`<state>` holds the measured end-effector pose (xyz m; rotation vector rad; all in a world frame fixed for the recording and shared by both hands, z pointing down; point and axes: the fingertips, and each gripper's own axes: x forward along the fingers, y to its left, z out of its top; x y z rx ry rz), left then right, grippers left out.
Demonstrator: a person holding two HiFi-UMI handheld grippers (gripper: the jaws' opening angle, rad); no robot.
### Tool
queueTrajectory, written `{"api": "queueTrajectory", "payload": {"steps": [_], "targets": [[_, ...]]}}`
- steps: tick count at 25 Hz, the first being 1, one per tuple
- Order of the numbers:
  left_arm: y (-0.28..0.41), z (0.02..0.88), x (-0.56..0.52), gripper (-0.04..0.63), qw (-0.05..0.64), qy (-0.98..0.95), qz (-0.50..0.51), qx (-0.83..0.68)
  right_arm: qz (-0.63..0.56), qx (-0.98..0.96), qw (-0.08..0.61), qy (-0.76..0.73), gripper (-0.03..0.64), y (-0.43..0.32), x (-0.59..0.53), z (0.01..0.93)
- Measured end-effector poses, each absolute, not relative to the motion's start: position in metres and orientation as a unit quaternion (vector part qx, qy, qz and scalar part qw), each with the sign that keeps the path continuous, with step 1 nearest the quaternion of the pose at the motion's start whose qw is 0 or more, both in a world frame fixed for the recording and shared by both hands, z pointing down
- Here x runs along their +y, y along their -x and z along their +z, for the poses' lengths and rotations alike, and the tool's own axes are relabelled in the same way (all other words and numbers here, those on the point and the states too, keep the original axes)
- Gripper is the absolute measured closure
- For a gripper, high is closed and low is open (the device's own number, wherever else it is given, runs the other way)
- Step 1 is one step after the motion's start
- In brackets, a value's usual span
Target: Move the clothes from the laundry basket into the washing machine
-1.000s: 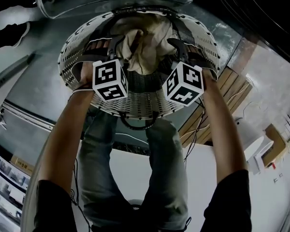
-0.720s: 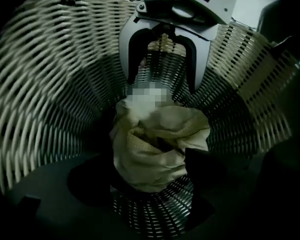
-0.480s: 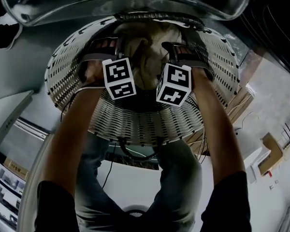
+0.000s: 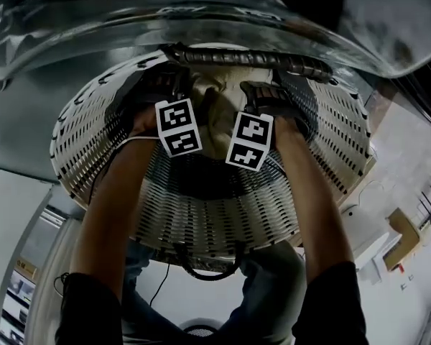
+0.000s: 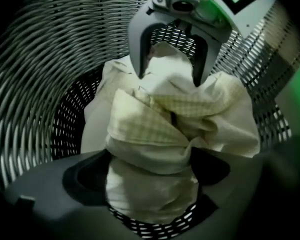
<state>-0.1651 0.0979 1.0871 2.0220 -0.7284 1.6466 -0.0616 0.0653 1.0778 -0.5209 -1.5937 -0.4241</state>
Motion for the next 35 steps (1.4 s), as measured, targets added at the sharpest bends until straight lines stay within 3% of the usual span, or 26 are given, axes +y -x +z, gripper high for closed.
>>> {"api": "queueTrajectory", "payload": {"steps": [4,7,9,12,15,35], "targets": [[0.164,1.104,0.106,0.107,0.231,-0.719,0.602,-0.260,-0.200,-0.698,0.652,0.220,0.198,0.058,0.063,1.089],[0.162,1.109,0.112,0.271,0.223,-0.714,0.614,-0.252,-0.191,-0.697,0.660,0.207,0.261,0.056,0.063,1.095],[0.162,1.104,0.115,0.410,0.202,-0.718,0.619,-0.246,-0.182,-0.699,0.665,0.193,0.357,0.053,0.061,1.097],[0.163,1.087,0.109,0.513,0.188,-0.724,0.612,-0.256,-0.198,-0.706,0.658,0.173,0.465,0.055,0.052,1.084],[0.166,1.061,0.106,0.525,0.189,-0.721,0.609,-0.270,-0.214,-0.719,0.643,0.153,0.542,0.062,0.045,1.057],[0.156,0.799,0.109,0.526,0.204,-0.742,0.551,-0.323,-0.171,-0.785,0.591,0.070,0.556,0.063,0.047,0.795]]}}
